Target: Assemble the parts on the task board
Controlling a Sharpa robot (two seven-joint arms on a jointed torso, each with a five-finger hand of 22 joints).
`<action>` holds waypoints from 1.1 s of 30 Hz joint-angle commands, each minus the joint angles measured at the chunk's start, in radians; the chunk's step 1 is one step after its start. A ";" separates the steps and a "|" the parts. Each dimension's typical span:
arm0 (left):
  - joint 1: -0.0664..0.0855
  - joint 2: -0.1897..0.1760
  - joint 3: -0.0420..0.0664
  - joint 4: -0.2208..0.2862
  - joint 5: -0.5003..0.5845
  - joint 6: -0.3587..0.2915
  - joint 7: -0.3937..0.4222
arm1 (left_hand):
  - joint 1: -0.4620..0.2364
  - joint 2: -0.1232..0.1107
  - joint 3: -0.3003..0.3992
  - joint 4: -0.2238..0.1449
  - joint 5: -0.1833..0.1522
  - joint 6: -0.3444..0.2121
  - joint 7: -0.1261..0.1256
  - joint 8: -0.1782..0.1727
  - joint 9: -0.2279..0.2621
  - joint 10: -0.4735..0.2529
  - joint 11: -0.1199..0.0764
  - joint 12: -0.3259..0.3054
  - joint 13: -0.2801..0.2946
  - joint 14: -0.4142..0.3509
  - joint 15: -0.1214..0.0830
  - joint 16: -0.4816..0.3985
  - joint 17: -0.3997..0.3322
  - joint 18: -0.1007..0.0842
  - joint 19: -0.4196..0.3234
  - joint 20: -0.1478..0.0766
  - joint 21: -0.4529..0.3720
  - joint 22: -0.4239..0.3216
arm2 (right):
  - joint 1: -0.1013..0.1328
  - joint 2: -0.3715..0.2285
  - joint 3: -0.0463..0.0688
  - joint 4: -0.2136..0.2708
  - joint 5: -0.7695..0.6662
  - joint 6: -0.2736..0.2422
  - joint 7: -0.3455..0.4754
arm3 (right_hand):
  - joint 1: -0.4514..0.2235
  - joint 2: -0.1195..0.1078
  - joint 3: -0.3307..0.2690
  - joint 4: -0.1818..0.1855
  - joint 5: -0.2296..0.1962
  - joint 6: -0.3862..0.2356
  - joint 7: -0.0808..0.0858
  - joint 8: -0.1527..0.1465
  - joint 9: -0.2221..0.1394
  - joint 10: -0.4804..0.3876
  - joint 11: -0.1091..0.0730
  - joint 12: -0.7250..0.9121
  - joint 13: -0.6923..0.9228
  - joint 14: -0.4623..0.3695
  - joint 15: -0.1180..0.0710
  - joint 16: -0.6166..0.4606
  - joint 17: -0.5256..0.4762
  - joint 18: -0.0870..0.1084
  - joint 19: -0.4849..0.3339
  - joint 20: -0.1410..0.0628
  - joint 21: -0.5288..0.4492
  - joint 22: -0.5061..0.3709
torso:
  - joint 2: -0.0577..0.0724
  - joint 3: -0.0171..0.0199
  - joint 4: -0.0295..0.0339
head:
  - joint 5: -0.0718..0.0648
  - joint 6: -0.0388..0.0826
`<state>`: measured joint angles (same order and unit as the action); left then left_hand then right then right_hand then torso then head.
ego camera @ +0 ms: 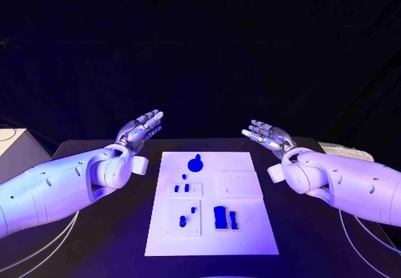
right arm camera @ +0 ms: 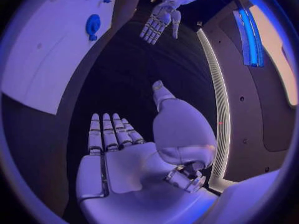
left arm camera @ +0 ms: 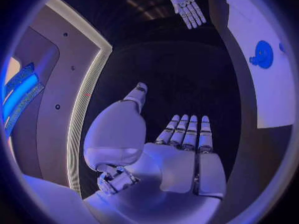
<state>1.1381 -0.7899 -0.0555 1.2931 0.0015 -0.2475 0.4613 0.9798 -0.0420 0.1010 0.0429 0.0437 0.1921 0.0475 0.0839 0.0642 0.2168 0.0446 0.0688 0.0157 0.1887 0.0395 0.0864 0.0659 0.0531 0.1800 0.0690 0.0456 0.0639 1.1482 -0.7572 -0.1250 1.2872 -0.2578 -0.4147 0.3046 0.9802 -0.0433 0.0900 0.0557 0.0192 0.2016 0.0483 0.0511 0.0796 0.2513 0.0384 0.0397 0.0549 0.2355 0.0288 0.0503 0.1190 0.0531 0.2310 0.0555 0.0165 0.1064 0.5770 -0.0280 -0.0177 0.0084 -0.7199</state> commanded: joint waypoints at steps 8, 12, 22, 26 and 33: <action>-0.048 0.006 0.030 0.152 -0.001 -0.300 0.036 | -0.980 0.042 -0.101 -0.043 -0.044 -0.192 -0.048 -0.084 -0.064 -0.217 -0.045 -0.069 -0.016 -0.189 -0.039 -0.086 -0.066 -0.053 -0.180 -0.069 -0.046 -0.064 | -0.072 -0.016 0.091 0.208 0.196 -0.272 0.166 | -0.980 0.043 -0.090 -0.056 -0.019 -0.202 -0.048 -0.051 -0.080 -0.251 -0.038 -0.040 -0.055 -0.235 -0.029 -0.050 -0.119 -0.053 -0.231 -0.055 -0.017 -0.106 | -0.029 0.0245 0.0155 | -0.007 0.104; -0.066 0.008 0.042 0.209 -0.001 -0.402 0.046 | -0.980 0.042 -0.101 -0.043 -0.044 -0.192 -0.048 -0.084 -0.064 -0.217 -0.045 -0.069 -0.016 -0.189 -0.039 -0.086 -0.066 -0.053 -0.180 -0.069 -0.046 -0.064 | -0.090 -0.021 0.114 0.259 0.238 -0.329 0.199 | -0.980 0.043 -0.090 -0.056 -0.019 -0.202 -0.048 -0.051 -0.080 -0.251 -0.038 -0.040 -0.055 -0.235 -0.029 -0.050 -0.119 -0.053 -0.231 -0.055 -0.017 -0.106 | -0.032 0.0277 0.0175 | -0.008 0.119; -0.088 0.010 0.055 0.277 -0.002 -0.522 0.059 | -0.980 0.042 -0.101 -0.043 -0.044 -0.192 -0.048 -0.084 -0.064 -0.217 -0.045 -0.069 -0.016 -0.189 -0.039 -0.086 -0.066 -0.053 -0.180 -0.069 -0.046 -0.064 | -0.098 -0.023 0.125 0.283 0.258 -0.355 0.215 | -0.980 0.043 -0.090 -0.056 -0.019 -0.202 -0.048 -0.051 -0.080 -0.251 -0.038 -0.040 -0.055 -0.235 -0.029 -0.050 -0.119 -0.053 -0.231 -0.055 -0.017 -0.106 | -0.033 0.0280 0.0177 | -0.008 0.120; -0.088 0.010 0.055 0.277 -0.002 -0.522 0.059 | -0.980 0.042 -0.101 -0.043 -0.044 -0.192 -0.048 -0.084 -0.064 -0.217 -0.045 -0.069 -0.016 -0.189 -0.039 -0.086 -0.066 -0.053 -0.180 -0.069 -0.046 -0.064 | -0.098 -0.023 0.125 0.283 0.258 -0.355 0.215 | -0.980 0.043 -0.090 -0.056 -0.019 -0.202 -0.048 -0.051 -0.080 -0.251 -0.038 -0.040 -0.055 -0.235 -0.029 -0.050 -0.119 -0.053 -0.231 -0.055 -0.017 -0.106 | -0.033 0.0280 0.0177 | -0.008 0.120; -0.088 0.010 0.055 0.277 -0.002 -0.522 0.059 | -0.980 0.042 -0.101 -0.043 -0.044 -0.192 -0.048 -0.084 -0.064 -0.217 -0.045 -0.069 -0.016 -0.189 -0.039 -0.086 -0.066 -0.053 -0.180 -0.069 -0.046 -0.064 | -0.098 -0.023 0.125 0.283 0.258 -0.355 0.215 | -0.980 0.043 -0.090 -0.056 -0.019 -0.202 -0.048 -0.051 -0.080 -0.251 -0.038 -0.040 -0.055 -0.235 -0.029 -0.050 -0.119 -0.053 -0.231 -0.055 -0.017 -0.106 | -0.033 0.0280 0.0177 | -0.008 0.120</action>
<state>1.0502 -0.7820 -0.0009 1.5672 0.0027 -0.7550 0.4975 0.0063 0.0007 0.0054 -0.0014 0.0034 0.0052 -0.0003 0.0069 0.0009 0.0036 0.0002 0.0066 0.0009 0.0037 0.0002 0.0063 0.0009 0.0205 0.0070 -0.0034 0.0059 0.0009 1.0502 -0.7797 -0.0009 1.5687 -0.0045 -0.7580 0.4994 0.0051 0.0000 0.0055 -0.0016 0.0035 0.0041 -0.0002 0.0034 0.0009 0.0045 -0.0008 0.0035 0.0009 0.0050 -0.0002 0.0067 0.0009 0.0139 0.0048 0.0000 0.0049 0.0009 0.5443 0.0001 0.0000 0.0000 -0.5999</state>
